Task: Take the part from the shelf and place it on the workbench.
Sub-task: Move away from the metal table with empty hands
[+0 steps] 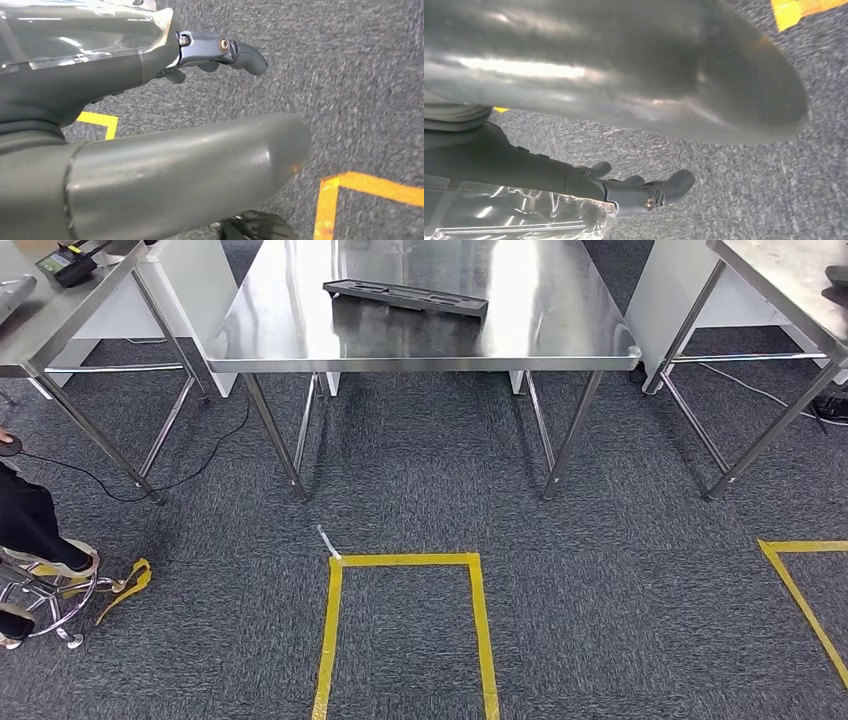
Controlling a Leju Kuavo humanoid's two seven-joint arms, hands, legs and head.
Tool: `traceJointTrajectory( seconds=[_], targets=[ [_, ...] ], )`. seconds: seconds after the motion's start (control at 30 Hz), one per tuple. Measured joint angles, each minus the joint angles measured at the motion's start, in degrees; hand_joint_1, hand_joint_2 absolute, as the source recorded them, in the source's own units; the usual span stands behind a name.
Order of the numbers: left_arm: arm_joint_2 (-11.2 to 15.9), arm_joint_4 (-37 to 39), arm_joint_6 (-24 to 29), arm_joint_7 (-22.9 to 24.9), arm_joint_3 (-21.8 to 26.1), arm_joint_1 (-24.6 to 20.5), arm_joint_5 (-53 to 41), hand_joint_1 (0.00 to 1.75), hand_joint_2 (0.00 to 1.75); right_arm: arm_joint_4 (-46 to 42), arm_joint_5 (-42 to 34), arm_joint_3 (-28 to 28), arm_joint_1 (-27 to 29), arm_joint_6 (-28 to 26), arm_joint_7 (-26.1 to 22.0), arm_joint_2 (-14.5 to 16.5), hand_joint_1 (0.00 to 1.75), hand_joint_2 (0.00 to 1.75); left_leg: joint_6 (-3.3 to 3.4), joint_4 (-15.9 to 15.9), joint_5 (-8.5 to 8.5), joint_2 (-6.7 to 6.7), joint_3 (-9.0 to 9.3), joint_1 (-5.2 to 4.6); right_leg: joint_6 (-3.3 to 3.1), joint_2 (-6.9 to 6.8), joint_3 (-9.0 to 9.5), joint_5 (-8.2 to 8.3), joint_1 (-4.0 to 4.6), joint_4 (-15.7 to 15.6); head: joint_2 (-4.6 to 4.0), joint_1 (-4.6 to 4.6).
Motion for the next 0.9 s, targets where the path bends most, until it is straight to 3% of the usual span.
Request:
traceJointTrajectory(
  seconds=[0.03,0.07,0.1,0.2,0.27,0.4,0.7,0.9],
  targets=[
    [0.00,-0.01,-0.02,0.01,-0.01,0.00,-0.04,0.00,0.00,0.00,0.00,-0.01,0.05,-0.04,-0.01,0.02,0.00,0.00,-0.15,3.51,-1.56,-0.01,-0.93,0.02,-0.14,-0.04,-0.57,0.33,0.12,0.11,0.00,0.00],
    [0.00,-0.01,-0.03,0.01,-0.01,0.01,-0.06,0.00,0.00,0.00,0.03,-0.01,0.10,-0.07,-0.01,0.04,0.00,0.00,-0.23,5.42,-1.92,0.00,-1.05,0.04,-0.13,-0.06,-1.09,0.60,0.20,0.26,0.00,-0.01],
    [0.01,-0.02,-0.02,0.01,0.00,0.01,-0.06,0.00,0.00,0.00,0.07,-0.01,0.14,-0.08,-0.01,0.08,0.00,0.00,-0.23,5.11,-1.24,0.00,-0.03,0.05,-0.04,-0.06,-1.50,0.79,0.25,0.46,0.00,-0.01],
    [0.03,-0.08,0.09,0.01,0.02,-0.13,-0.04,0.00,0.00,-0.01,0.37,-0.01,0.12,-0.09,0.06,0.21,0.00,0.00,0.26,-5.98,2.36,-0.03,7.78,0.04,0.28,-0.02,-2.20,1.02,0.41,1.45,0.00,-0.01],
    [0.01,-0.09,0.16,0.02,0.04,-0.24,-0.04,0.00,0.00,-0.02,0.60,-0.01,-0.04,-0.09,0.20,0.25,0.00,0.00,0.75,-10.49,2.78,-0.08,10.30,-0.12,0.64,-0.02,-2.78,1.21,0.72,2.00,0.00,0.02],
    [-0.13,-0.11,0.28,0.03,0.10,-0.24,-0.04,0.00,0.00,-0.04,0.84,-0.01,-0.27,-0.13,0.50,0.26,0.00,0.00,1.00,-11.07,2.97,-0.05,9.71,-0.49,0.57,0.00,-3.64,1.34,1.15,2.33,0.00,0.09],
    [-0.21,-0.12,0.31,0.03,0.14,-0.27,-0.05,0.00,0.00,-0.05,1.02,-0.01,-0.28,-0.16,0.66,0.31,0.00,0.00,2.15,-10.96,3.57,0.01,9.06,-1.39,1.98,0.03,-4.10,2.37,0.51,2.03,0.00,0.08],
    [-0.21,-0.14,0.31,0.31,0.13,-0.28,-0.54,0.00,0.00,-0.07,1.04,-0.02,-0.28,-0.26,1.27,0.31,0.00,0.00,2.23,-10.93,3.74,0.01,8.86,-1.40,2.19,0.03,-4.15,2.51,0.48,2.04,0.00,0.07]
  ],
)
